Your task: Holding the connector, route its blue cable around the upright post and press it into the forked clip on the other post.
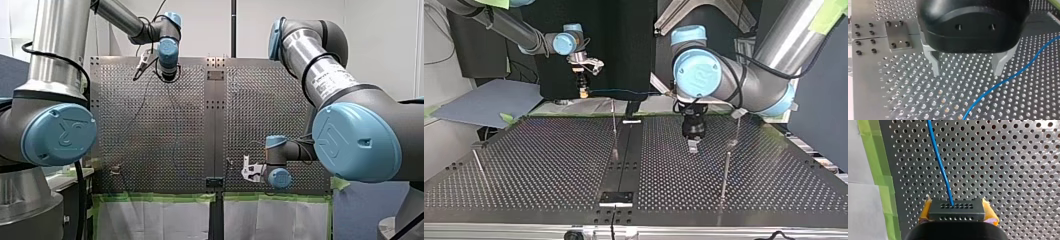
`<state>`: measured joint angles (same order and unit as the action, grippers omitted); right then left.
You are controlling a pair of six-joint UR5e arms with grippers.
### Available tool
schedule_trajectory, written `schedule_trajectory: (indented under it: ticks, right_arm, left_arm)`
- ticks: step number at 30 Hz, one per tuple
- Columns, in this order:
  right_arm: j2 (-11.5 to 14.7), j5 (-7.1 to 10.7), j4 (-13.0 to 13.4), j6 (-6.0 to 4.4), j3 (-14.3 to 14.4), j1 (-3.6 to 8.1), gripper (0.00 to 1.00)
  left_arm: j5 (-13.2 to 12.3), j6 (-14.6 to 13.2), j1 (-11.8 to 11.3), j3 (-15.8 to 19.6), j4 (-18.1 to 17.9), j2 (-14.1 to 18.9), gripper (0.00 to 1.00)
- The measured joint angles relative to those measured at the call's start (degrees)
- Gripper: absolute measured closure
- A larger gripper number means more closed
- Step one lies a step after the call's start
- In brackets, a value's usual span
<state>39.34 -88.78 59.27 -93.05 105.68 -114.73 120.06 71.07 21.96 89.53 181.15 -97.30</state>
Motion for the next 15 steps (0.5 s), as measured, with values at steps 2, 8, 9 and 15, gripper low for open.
schedule_trajectory:
  ticks: [2,8,9,15]
  right_arm:
    - [0.0,0.05,0.0,-0.15,0.0,0.00,1.00]
    - [0.0,0.12,0.1,-0.47,0.0,-0.04,1.00]
    - [0.0,0.14,0.1,-0.60,0.0,-0.04,1.00]
    - [0.0,0.17,0.1,-0.96,0.0,-0.04,1.00]
  left_arm:
    - [0.4,-0.4,0.1,0.0,-0.5,-0.4,0.00]
    - [1.0,-1.2,0.2,0.0,-0.9,-1.5,0.00]
    - [1.1,-1.3,0.3,0.0,-1.0,-1.7,0.00]
    - [3.5,-3.6,1.0,0.0,-2.4,-3.9,0.00]
